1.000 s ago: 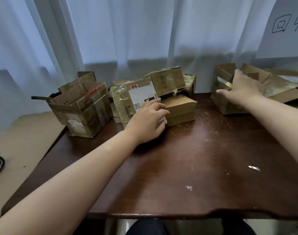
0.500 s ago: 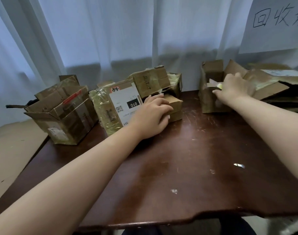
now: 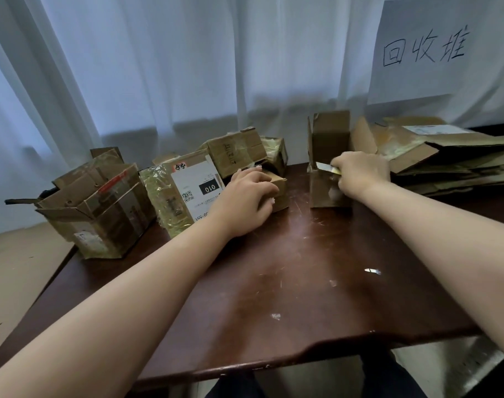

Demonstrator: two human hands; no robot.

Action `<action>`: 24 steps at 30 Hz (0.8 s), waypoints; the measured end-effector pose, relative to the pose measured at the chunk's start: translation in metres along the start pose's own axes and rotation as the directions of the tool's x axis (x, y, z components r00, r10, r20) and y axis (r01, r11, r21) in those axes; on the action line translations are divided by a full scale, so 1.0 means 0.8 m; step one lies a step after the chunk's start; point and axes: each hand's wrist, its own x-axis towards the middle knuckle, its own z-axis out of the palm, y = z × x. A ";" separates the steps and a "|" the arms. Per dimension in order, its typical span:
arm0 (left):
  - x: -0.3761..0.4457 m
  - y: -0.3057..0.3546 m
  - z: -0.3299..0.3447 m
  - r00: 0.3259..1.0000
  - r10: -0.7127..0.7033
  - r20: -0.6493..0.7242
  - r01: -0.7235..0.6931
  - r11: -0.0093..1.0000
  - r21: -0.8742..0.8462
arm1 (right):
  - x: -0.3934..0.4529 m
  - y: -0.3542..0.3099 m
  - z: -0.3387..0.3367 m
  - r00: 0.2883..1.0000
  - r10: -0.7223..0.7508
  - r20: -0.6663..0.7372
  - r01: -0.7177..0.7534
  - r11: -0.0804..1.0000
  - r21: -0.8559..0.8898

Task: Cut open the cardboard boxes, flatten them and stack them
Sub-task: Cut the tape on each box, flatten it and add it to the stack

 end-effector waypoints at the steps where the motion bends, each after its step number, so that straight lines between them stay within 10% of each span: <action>1: 0.000 0.001 0.000 1.000 -0.005 0.005 0.005 1.000 0.001 | -0.003 0.003 -0.002 0.999 -0.015 -0.034 0.016 1.000 0.022; 12: 0.024 0.022 -0.040 0.974 -0.206 -0.098 0.182 0.961 -0.210 | -0.026 0.034 -0.095 0.930 0.086 -0.357 0.151 0.798 0.584; 24: 0.039 0.083 -0.098 0.939 -0.252 0.235 0.342 0.592 -0.730 | -0.081 0.054 -0.130 0.981 0.196 -0.001 -0.031 0.161 0.986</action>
